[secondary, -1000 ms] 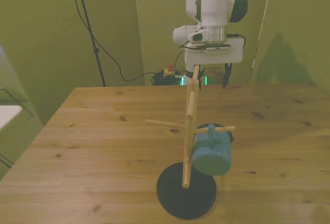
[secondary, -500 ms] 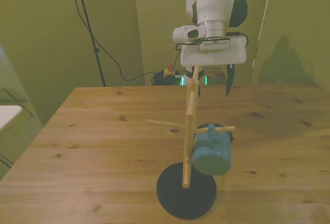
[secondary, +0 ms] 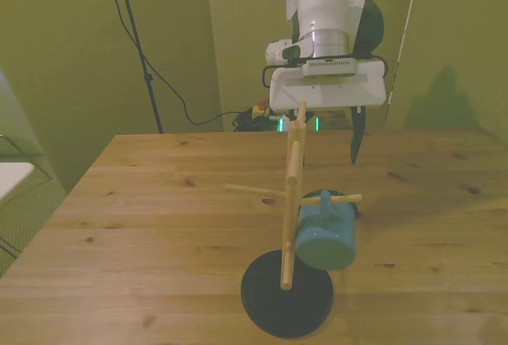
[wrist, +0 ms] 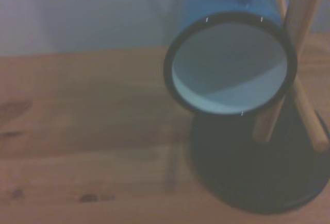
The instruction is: Unload the mug
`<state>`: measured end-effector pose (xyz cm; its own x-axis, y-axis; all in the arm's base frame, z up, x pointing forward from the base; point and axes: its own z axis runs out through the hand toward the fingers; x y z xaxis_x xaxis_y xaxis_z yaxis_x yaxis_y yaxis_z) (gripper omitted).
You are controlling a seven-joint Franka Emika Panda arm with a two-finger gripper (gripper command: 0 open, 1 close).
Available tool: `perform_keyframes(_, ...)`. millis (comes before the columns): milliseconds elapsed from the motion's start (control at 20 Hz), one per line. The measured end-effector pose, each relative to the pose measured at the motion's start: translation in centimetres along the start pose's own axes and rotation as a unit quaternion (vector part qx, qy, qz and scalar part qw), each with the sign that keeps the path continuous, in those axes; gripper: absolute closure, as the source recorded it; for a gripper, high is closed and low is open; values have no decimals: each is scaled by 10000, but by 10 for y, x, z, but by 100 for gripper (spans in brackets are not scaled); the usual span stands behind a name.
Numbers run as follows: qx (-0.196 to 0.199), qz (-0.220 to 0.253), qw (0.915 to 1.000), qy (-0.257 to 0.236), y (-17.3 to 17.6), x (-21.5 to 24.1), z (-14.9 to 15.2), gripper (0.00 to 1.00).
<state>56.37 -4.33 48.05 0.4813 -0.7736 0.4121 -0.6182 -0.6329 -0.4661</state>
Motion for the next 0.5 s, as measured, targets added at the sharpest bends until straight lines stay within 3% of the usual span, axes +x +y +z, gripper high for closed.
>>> perform_keyframes(500, 160, 118, 9979, 615, -5, 29, 21, 0)
